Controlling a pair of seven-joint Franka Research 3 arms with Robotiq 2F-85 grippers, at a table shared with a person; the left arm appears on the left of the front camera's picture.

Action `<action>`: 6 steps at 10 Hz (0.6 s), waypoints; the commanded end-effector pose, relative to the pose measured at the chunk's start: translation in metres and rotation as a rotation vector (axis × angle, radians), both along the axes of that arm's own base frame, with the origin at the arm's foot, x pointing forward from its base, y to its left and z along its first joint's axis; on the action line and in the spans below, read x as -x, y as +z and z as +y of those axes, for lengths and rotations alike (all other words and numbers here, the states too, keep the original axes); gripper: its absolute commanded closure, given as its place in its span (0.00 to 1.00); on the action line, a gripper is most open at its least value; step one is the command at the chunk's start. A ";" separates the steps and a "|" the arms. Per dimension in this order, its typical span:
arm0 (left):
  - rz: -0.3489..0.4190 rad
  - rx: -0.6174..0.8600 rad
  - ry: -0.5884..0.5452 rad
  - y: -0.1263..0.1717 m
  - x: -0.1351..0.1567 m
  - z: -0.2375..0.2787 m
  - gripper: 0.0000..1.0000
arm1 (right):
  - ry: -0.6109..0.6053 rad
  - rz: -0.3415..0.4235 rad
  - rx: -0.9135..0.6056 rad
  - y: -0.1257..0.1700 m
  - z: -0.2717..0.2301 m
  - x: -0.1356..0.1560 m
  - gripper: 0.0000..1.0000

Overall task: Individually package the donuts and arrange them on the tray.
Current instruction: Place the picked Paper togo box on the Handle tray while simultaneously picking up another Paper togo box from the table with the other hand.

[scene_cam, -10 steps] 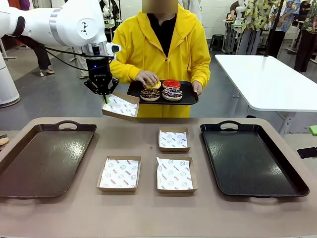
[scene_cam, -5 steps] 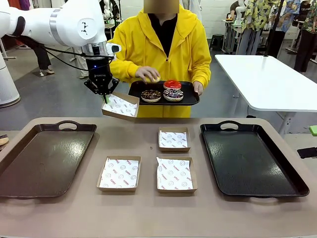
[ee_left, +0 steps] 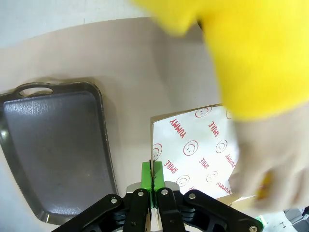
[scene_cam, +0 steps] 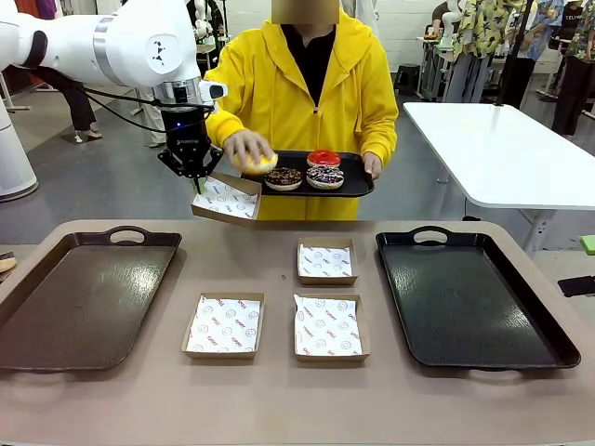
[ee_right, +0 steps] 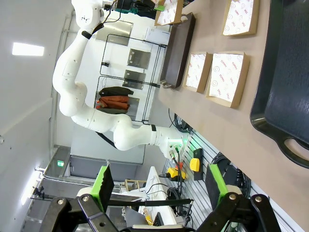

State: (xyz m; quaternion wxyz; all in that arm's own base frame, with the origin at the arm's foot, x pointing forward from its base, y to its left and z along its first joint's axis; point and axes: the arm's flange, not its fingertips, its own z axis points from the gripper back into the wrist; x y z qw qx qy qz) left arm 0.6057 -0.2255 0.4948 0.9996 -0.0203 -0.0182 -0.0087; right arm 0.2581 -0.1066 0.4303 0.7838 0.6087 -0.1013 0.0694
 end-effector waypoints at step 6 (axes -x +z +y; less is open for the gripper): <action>-0.006 0.001 0.001 0.000 0.000 0.001 1.00 | 0.003 -0.012 -0.013 0.000 0.000 0.001 0.00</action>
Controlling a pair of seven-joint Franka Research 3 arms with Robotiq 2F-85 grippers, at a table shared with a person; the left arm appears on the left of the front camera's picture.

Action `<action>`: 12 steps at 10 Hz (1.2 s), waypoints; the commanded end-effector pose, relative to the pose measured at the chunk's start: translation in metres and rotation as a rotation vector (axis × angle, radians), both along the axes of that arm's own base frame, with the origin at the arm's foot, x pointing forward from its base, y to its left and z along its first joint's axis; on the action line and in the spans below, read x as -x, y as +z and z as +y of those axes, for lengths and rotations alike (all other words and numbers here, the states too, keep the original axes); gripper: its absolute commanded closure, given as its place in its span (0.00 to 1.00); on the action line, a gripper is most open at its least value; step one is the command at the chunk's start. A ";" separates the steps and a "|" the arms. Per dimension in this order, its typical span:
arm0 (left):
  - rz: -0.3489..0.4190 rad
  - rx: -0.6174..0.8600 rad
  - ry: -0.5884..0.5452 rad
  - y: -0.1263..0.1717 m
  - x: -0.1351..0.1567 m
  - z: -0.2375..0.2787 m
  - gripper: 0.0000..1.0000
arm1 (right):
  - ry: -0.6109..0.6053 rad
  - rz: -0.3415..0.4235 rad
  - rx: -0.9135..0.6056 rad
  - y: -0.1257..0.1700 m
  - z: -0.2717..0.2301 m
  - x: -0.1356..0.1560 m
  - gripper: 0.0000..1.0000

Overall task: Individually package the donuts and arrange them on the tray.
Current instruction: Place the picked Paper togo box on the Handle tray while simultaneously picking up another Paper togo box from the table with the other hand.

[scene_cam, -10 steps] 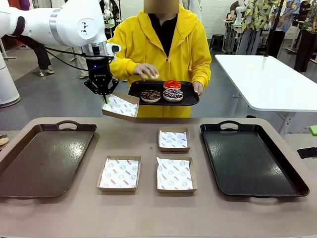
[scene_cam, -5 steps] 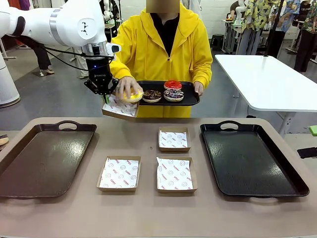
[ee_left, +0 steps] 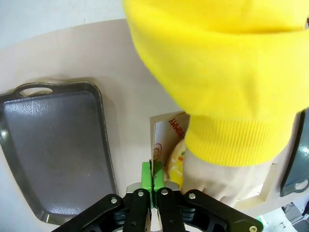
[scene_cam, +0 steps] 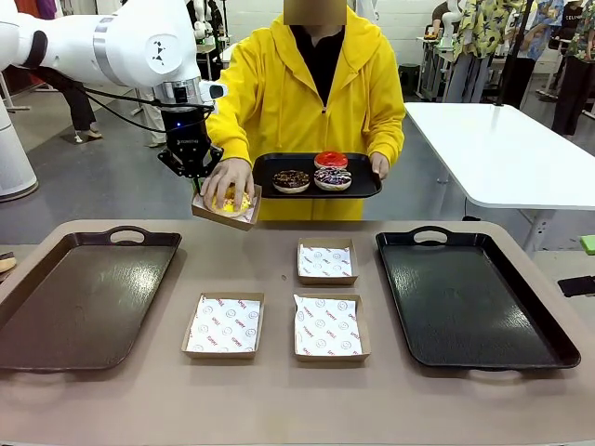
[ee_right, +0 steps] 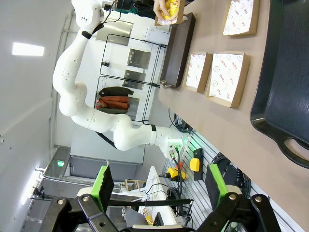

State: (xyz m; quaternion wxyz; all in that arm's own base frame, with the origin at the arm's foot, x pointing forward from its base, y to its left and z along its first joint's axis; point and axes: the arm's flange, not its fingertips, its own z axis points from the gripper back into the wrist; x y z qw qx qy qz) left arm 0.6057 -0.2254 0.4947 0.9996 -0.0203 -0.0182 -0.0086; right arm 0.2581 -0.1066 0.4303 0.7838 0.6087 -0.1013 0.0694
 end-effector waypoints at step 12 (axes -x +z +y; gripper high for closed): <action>-0.001 -0.042 -0.068 0.011 0.020 0.034 0.99 | -0.035 0.037 0.262 0.051 0.056 -0.069 0.00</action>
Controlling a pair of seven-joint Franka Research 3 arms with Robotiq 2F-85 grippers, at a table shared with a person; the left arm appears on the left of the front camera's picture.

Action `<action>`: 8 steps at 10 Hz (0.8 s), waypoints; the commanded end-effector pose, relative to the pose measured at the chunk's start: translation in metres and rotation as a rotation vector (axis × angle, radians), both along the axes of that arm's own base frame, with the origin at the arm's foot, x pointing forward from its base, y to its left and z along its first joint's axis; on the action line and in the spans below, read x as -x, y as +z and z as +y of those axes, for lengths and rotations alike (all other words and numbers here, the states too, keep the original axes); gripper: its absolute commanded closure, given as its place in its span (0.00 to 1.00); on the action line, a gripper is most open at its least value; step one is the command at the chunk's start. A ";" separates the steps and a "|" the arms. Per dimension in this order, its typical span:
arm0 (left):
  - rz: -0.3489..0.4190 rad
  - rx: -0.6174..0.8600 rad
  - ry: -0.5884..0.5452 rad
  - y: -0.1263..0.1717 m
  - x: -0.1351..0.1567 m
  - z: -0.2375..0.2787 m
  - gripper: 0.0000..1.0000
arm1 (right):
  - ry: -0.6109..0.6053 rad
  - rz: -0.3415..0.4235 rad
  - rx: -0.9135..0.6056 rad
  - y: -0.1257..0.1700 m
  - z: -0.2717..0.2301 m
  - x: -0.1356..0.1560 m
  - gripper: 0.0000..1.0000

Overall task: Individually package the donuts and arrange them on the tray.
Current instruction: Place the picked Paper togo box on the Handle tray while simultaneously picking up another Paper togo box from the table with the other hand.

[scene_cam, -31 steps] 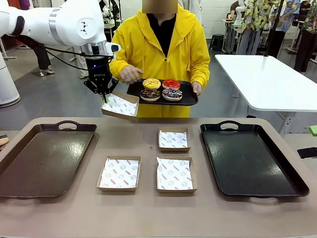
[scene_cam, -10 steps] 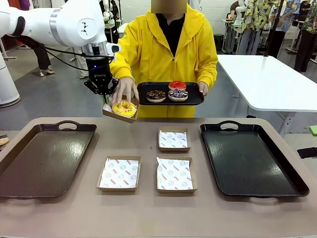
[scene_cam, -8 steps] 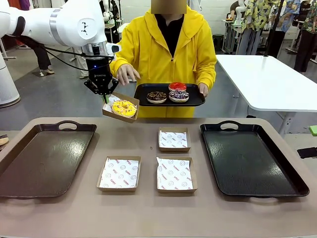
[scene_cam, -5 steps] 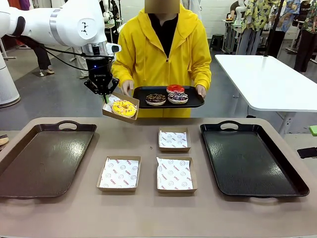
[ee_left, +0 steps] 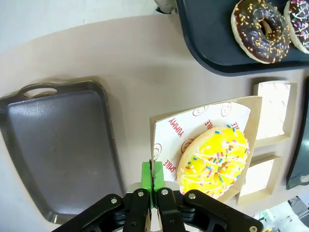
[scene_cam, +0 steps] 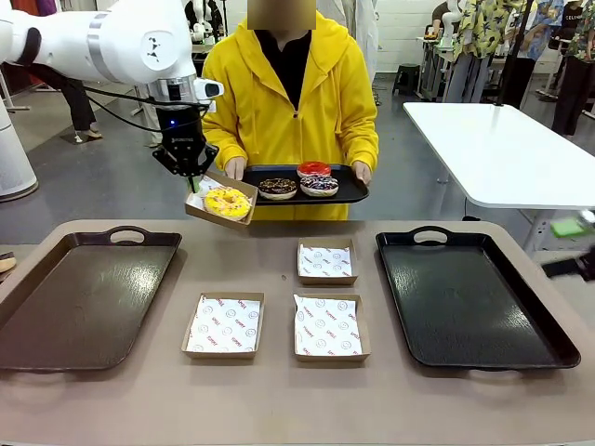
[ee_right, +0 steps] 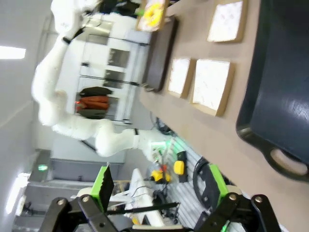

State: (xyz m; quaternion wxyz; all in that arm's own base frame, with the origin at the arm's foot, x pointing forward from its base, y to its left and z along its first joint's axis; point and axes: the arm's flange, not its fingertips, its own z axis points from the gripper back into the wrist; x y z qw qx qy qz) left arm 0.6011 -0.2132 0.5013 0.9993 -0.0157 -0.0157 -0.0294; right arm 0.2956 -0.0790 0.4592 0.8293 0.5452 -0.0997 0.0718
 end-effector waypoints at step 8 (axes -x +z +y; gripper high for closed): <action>0.033 -0.034 0.067 0.004 0.074 0.127 0.99 | -0.131 0.010 0.687 0.013 0.219 -0.185 0.00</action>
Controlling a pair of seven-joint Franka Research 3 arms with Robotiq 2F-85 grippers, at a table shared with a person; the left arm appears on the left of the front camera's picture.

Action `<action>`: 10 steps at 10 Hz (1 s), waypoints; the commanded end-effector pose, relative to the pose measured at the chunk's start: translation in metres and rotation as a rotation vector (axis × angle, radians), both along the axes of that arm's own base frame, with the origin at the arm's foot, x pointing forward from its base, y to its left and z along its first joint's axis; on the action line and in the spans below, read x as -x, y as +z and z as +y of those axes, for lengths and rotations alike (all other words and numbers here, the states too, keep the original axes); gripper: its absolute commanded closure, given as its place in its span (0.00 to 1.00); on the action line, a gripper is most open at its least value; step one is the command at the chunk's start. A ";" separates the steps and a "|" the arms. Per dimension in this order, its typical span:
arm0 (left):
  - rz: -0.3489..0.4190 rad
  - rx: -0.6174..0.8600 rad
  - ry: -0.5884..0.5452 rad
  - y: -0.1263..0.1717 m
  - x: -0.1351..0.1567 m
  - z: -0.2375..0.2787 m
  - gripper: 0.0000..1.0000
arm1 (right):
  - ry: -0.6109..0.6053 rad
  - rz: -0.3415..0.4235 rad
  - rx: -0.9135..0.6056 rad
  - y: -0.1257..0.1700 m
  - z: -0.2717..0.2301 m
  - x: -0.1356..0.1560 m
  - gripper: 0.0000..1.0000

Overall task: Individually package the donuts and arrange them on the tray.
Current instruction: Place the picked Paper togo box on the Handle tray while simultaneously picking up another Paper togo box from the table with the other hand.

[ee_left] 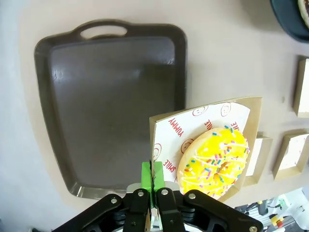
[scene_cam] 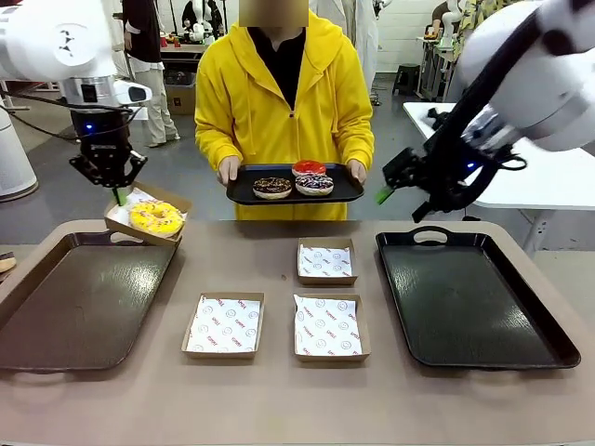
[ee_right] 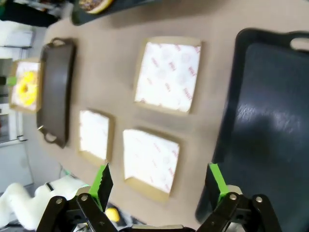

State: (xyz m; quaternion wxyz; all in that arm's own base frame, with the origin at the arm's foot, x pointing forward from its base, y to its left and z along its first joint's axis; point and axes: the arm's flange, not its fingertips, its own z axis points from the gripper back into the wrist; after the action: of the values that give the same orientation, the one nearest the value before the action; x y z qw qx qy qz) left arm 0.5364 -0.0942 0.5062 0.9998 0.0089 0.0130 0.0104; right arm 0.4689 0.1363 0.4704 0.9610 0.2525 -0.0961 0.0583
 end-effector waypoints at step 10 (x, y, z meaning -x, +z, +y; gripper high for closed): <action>0.000 -0.001 0.012 0.002 0.006 0.016 0.99 | -0.014 -0.029 0.045 -0.013 0.008 -0.014 0.00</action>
State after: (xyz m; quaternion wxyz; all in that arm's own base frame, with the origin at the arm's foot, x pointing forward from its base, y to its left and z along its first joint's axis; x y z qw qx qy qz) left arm 0.5297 -0.0794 0.5063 0.9997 0.0096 0.0148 0.0153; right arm 0.4838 0.1450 0.4570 0.9638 0.2361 -0.1102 0.0566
